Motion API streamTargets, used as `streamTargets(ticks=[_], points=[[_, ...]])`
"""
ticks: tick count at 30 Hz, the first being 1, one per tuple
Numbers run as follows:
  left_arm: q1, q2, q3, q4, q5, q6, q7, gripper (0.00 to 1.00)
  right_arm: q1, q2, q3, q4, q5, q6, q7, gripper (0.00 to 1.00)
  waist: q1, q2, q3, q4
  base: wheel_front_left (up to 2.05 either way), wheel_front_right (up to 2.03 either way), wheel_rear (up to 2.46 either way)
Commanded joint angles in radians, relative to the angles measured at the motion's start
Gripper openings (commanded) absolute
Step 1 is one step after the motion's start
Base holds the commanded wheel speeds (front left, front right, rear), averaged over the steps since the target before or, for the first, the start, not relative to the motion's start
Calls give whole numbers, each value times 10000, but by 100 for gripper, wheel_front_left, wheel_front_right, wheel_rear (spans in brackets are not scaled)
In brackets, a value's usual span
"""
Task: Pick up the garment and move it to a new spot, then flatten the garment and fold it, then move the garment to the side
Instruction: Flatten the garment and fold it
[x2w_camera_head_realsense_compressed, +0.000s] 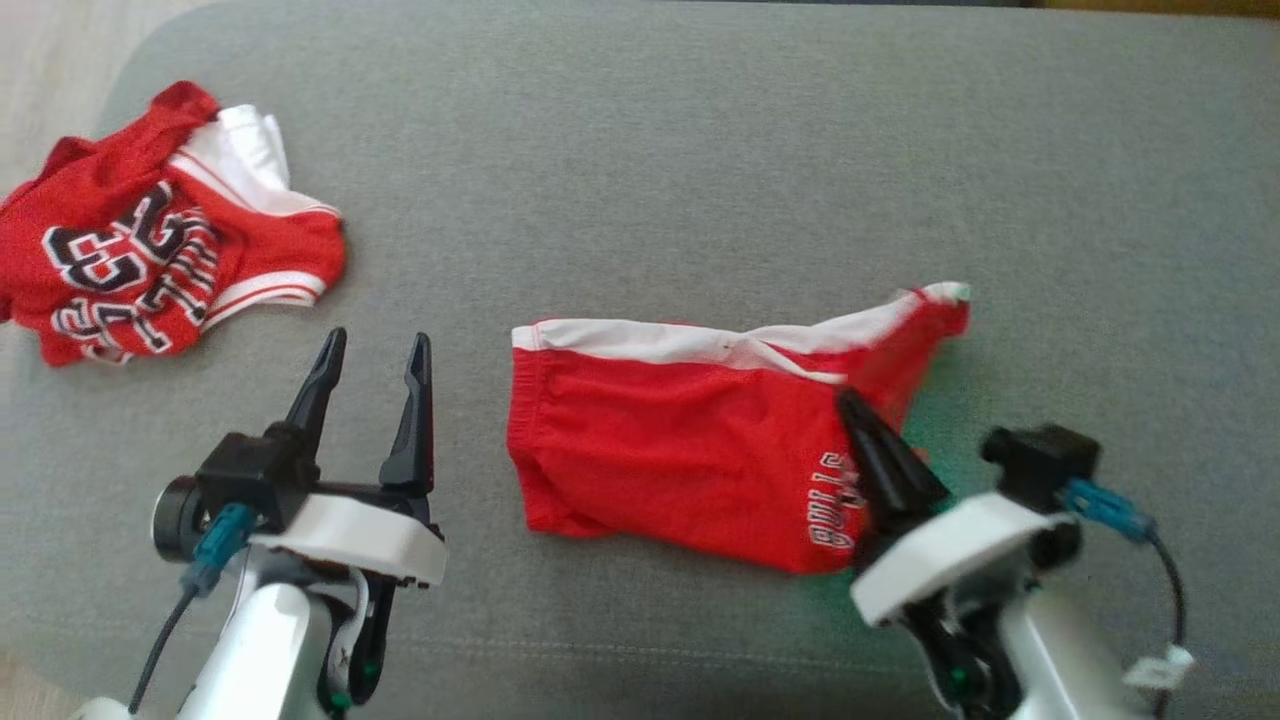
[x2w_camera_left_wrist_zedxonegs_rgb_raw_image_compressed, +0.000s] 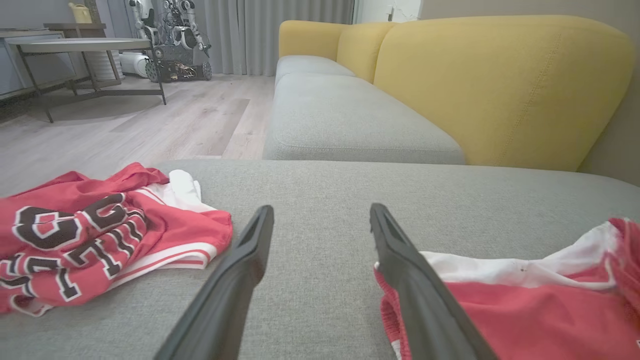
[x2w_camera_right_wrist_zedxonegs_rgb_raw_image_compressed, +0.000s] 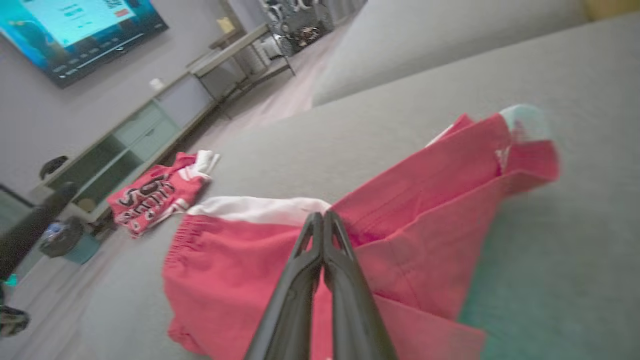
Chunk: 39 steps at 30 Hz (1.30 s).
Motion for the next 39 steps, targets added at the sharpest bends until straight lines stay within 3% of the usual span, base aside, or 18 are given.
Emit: streamTargets(ticks=[1,8,14,22,23,24,25,32,35,39], points=[[-211,140,324,-276,-105,66,-49,100,-707,-26,650,-586,123,-7,45,0,0,0,-92,186,0,0,0],[-221,-1,209,-188,-162,71,-81,100,-1642,-26,2638,-679,739,-7,297,0,0,0,-184,854,0,0,0],[-318,-129,123,-108,-221,19,-114,100,-2400,-26,4375,223,1587,-7,115,0,0,0,8,1413,0,0,0],[-451,-229,211,16,-298,-19,-161,100,-3156,-26,5388,1812,2201,-7,-226,0,0,0,387,1575,0,0,0],[-457,-231,229,30,-301,-22,-165,100,-3260,-26,5504,1922,2212,-7,-258,36,0,0,414,1544,0,0,0],[-457,-231,229,30,-301,-22,-165,100,-3260,-26,5504,1922,2212,-7,-258,36,0,0,414,1544,0,0,0],[-459,-229,251,43,-306,-25,-169,100,-3351,-26,5625,1955,2273,-7,-319,100,0,0,432,1501,0,0,0],[-441,-125,388,84,-269,-25,-184,100,-3780,-26,5761,1398,2008,-7,-1171,100,0,0,340,1080,0,0,0],[-405,-58,445,71,-248,-8,-187,100,-3635,-26,4991,968,1714,-7,-1533,100,0,0,228,909,0,0,0],[-319,60,533,-1,-209,55,-189,100,-3153,-32,3186,412,753,-7,-1761,100,0,0,62,674,0,0,0]])
